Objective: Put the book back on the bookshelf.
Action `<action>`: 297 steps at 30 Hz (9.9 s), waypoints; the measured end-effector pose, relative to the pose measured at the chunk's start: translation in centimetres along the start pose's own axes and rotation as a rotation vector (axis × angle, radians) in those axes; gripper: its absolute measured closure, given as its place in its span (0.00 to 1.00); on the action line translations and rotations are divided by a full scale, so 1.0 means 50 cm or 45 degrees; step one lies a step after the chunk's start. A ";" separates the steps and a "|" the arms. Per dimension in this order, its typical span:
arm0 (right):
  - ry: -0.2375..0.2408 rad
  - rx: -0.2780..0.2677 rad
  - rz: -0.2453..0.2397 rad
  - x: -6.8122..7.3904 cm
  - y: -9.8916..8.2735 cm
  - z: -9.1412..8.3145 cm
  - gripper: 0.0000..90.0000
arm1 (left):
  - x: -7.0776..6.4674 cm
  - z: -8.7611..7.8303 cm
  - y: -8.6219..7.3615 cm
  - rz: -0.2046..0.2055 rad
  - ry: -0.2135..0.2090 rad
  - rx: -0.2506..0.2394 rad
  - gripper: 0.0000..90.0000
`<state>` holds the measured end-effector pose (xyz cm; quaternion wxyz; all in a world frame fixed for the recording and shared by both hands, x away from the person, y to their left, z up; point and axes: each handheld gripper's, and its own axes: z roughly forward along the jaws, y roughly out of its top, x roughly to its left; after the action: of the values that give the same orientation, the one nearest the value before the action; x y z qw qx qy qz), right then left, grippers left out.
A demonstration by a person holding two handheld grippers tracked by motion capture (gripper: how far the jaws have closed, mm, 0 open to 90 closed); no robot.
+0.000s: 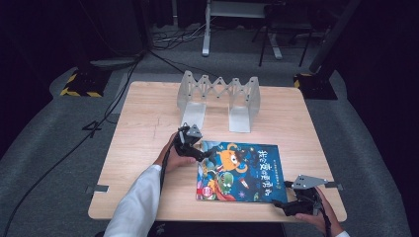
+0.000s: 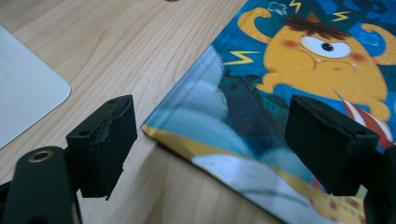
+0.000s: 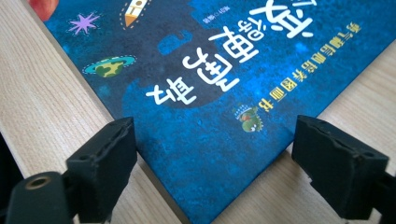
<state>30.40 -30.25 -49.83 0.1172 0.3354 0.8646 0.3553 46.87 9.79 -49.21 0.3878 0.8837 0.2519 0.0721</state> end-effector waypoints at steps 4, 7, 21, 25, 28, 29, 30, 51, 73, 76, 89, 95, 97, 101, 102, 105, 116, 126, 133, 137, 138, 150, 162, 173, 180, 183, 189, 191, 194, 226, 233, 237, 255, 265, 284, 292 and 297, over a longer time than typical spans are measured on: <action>0.004 -0.003 0.008 -0.001 -0.001 0.001 0.14 | 0.001 0.025 0.012 0.025 -0.006 0.039 0.18; 0.011 0.003 -0.009 -0.004 0.001 0.005 0.11 | 0.008 0.042 0.020 0.004 -0.071 0.047 0.17; 0.026 0.024 -0.065 -0.015 0.017 0.015 0.17 | -0.015 0.011 -0.019 0.023 -0.124 0.033 0.16; 0.014 0.004 -0.061 -0.016 0.023 0.020 0.24 | -0.029 -0.030 -0.057 0.018 -0.122 0.053 0.16; -0.015 0.002 -0.067 -0.013 0.029 0.026 0.28 | -0.041 -0.059 -0.091 0.014 -0.116 0.029 0.16; -0.022 0.000 -0.062 -0.013 0.033 0.030 0.29 | -0.043 -0.065 -0.097 0.009 -0.112 0.022 0.16; -0.023 -0.001 -0.058 -0.014 0.035 0.032 0.30 | -0.047 -0.072 -0.105 0.003 -0.104 0.023 0.16; -0.134 -0.025 0.052 -0.051 0.115 0.109 0.32 | -0.113 -0.194 -0.227 -0.024 -0.079 0.026 0.18; -0.018 0.015 -0.069 0.033 0.132 0.129 0.19 | -0.140 -0.207 -0.245 0.016 -0.006 0.040 0.20; -0.042 0.019 -0.046 0.018 0.142 0.140 0.16 | -0.150 -0.208 -0.246 -0.009 0.001 0.036 0.20; 0.044 -0.018 -0.132 0.085 0.088 0.096 0.23 | -0.184 -0.207 -0.245 0.004 -0.051 0.048 0.18; 0.025 -0.019 -0.116 0.083 0.092 0.100 0.21 | -0.196 -0.196 -0.235 0.009 -0.089 0.048 0.18; 0.016 -0.019 -0.105 0.081 0.092 0.100 0.23 | -0.205 -0.190 -0.230 0.014 -0.112 0.048 0.18; -0.001 -0.020 -0.091 0.071 0.088 0.095 0.23 | -0.222 -0.177 -0.220 0.051 -0.137 0.055 0.17; -0.004 -0.024 -0.080 0.068 0.087 0.094 0.23 | -0.224 -0.176 -0.218 0.047 -0.140 0.057 0.17; -0.026 -0.019 -0.063 0.057 0.085 0.090 0.23 | -0.228 -0.171 -0.214 0.049 -0.162 0.048 0.17; -0.072 -0.005 -0.005 0.023 0.074 0.074 0.26 | -0.254 -0.142 -0.191 0.075 -0.153 0.049 0.18; -0.047 0.070 -0.040 0.024 0.068 0.054 0.28 | -0.278 -0.124 -0.177 0.113 -0.041 0.068 0.19; -0.001 0.155 -0.100 0.058 0.050 0.019 0.30 | -0.263 -0.150 -0.196 0.049 -0.121 0.023 0.41; 0.011 0.203 -0.132 0.079 0.054 0.006 0.31 | -0.263 -0.149 -0.194 0.030 -0.132 0.022 0.45; 0.014 0.225 -0.147 0.084 0.056 0.003 0.31 | -0.264 -0.148 -0.193 0.029 -0.137 0.019 0.45; -0.024 0.494 -0.193 0.112 0.075 -0.007 0.38 | -0.308 -0.115 -0.168 0.109 -0.158 0.025 0.42; 0.005 0.613 -0.130 0.092 0.096 0.007 0.56 | -0.250 -0.140 -0.189 0.054 0.033 0.054 0.25; 0.060 0.419 -0.083 0.100 0.079 0.003 0.71 | -0.234 -0.129 -0.179 0.039 0.053 0.044 0.24; 0.017 0.691 -0.193 0.113 0.101 0.006 0.65 | -0.233 -0.134 -0.184 0.039 0.051 0.043 0.24; 0.029 0.760 -0.211 0.118 0.118 0.019 0.74 | -0.233 -0.134 -0.185 0.040 0.050 0.043 0.24; 0.059 0.679 -0.179 0.109 0.110 0.013 0.85 | -0.233 -0.136 -0.186 0.043 0.048 0.044 0.24; 0.045 0.640 -0.185 0.113 0.103 0.008 0.87 | -0.233 -0.136 -0.185 0.043 0.047 0.045 0.24; 0.059 0.538 -0.176 0.111 0.088 0.001 0.87 | -0.233 -0.136 -0.185 0.043 0.047 0.044 0.24; 0.480 -0.046 0.096 -0.001 0.175 0.049 0.34 | -0.231 -0.136 -0.185 0.042 0.044 0.047 0.23; 0.515 -0.065 0.129 -0.039 0.194 0.099 0.33 | -0.229 -0.135 -0.184 0.046 0.042 0.050 0.23; 0.515 -0.084 0.134 -0.055 0.204 0.119 0.36 | -0.229 -0.135 -0.184 0.048 0.040 0.051 0.22; 0.546 -0.308 0.049 -0.038 0.206 0.089 0.58 | -0.226 -0.134 -0.183 0.054 0.036 0.055 0.21; 0.426 -0.391 -0.070 -0.001 0.199 0.046 0.58 | -0.222 -0.131 -0.175 0.058 0.024 0.085 0.18; 0.330 -0.493 -0.208 0.025 0.184 0.016 0.58 | -0.216 -0.096 -0.116 0.022 -0.122 0.012 0.17; 0.304 -0.529 -0.276 0.035 0.184 0.007 0.57 | -0.194 -0.073 -0.095 0.003 -0.221 -0.052 0.07; 0.296 -0.537 -0.296 0.038 0.186 0.005 0.57 | -0.175 -0.059 -0.079 -0.033 -0.294 -0.102 0.04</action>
<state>33.71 -23.96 -43.50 0.1243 0.1587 0.8120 0.5478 36.83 9.61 -49.45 0.4502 0.8666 0.2138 -0.0249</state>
